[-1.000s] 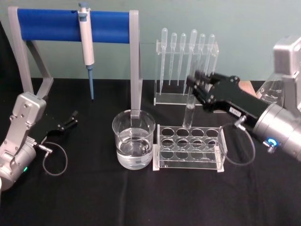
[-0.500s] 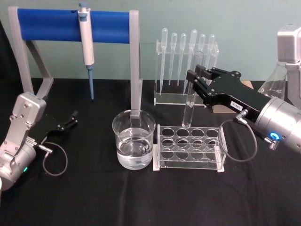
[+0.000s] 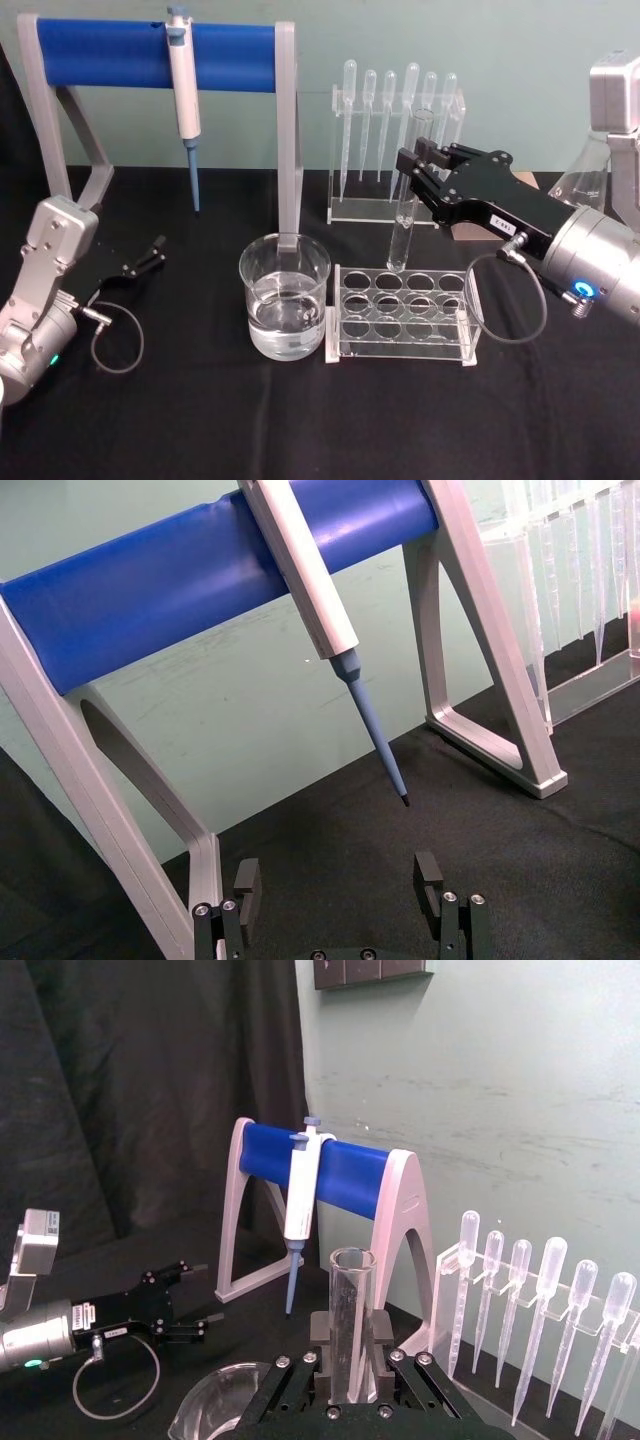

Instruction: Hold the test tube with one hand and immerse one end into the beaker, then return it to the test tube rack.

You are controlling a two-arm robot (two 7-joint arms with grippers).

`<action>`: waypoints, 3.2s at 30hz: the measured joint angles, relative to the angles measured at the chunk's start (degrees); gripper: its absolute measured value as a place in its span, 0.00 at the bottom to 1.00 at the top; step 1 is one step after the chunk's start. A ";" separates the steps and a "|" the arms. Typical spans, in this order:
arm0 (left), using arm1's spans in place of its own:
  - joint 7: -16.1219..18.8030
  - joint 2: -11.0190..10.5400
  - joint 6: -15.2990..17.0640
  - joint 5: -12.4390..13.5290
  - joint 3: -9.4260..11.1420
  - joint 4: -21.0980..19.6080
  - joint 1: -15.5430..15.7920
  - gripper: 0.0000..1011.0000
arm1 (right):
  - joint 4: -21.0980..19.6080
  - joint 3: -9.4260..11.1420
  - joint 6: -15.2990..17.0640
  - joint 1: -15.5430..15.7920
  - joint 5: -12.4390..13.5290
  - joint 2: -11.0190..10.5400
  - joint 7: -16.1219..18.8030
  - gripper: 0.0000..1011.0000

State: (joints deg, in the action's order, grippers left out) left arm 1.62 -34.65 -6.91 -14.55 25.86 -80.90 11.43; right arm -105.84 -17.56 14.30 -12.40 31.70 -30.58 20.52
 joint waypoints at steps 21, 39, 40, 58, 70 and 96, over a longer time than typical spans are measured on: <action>0.00 0.00 0.00 0.00 0.00 0.00 0.00 0.99 | 0.03 0.09 0.00 0.05 -0.04 0.08 0.04 0.22; 0.00 0.00 0.00 0.00 0.00 0.00 0.00 0.99 | 0.03 0.08 0.00 0.05 -0.08 0.09 0.08 0.22; 0.00 0.00 0.00 0.00 0.00 0.00 0.00 0.99 | 0.03 0.09 0.00 0.05 -0.08 0.08 0.08 0.22; 0.00 0.00 0.00 0.00 0.00 0.00 0.00 0.99 | 0.03 0.08 0.00 0.05 -0.08 0.09 0.08 0.22; 0.00 0.00 0.00 0.00 0.00 0.00 0.00 0.99 | 0.04 0.08 0.00 0.05 -0.08 0.09 0.08 0.22; 0.00 0.00 0.00 0.00 0.00 0.00 0.00 0.99 | 0.03 0.08 0.00 0.05 -0.08 0.09 0.08 0.22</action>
State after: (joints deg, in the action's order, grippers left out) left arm 1.62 -34.64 -6.91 -14.55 25.86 -80.90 11.43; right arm -105.80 -17.48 14.30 -12.35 31.62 -30.49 20.59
